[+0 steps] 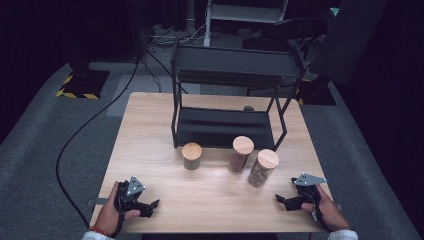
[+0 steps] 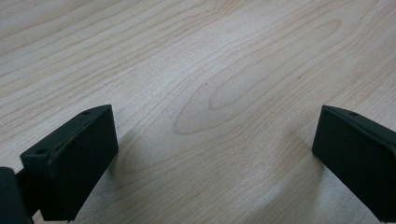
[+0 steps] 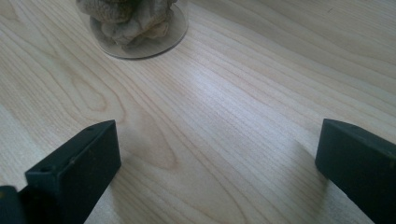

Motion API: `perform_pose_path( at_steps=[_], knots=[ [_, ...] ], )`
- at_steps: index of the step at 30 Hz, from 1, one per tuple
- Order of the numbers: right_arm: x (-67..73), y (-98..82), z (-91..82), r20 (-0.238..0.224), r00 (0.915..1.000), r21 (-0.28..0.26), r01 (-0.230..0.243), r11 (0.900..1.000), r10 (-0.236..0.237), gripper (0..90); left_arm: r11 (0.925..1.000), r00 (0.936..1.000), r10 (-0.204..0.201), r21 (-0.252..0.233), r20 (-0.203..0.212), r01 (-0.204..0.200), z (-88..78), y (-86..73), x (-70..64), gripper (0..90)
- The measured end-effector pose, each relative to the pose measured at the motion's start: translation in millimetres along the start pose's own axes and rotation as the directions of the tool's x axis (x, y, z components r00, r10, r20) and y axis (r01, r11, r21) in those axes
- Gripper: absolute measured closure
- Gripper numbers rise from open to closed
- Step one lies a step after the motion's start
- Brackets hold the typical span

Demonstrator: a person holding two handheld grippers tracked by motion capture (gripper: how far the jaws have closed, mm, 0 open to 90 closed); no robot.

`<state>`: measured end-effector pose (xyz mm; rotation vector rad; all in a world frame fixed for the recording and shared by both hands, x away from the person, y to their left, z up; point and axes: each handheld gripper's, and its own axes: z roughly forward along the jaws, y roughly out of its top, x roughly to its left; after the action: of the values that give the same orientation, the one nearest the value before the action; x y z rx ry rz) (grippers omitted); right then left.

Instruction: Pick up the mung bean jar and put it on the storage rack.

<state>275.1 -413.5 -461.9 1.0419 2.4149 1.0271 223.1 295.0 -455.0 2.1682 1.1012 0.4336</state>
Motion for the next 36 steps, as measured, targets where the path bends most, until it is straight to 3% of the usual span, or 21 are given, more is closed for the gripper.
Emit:
perform_pose_path(
  at_steps=[20, 27, 36],
  knots=[
    [-0.4, 0.2, 0.2, -0.001, 1.0, 0.0, 0.0, 1.0, 0.0, 0.0, 1.0, 1.0, -0.004, 0.001, -0.003, 0.004, 0.0, 0.6, -0.9, 0.0],
    [-0.7, 0.4, 0.2, -0.002, 1.0, 0.001, 0.0, 1.0, 0.0, 0.0, 0.9998, 0.9996, -0.015, 0.015, -0.023, 0.016, -1.2, 3.7, -4.4, 1.0],
    [-0.7, 0.5, 0.2, -0.002, 1.0, 0.001, 0.0, 1.0, 0.0, 0.0, 0.9999, 0.9995, -0.013, -0.007, -0.029, 0.012, -5.0, 2.3, -6.8, 1.7]
  ],
)
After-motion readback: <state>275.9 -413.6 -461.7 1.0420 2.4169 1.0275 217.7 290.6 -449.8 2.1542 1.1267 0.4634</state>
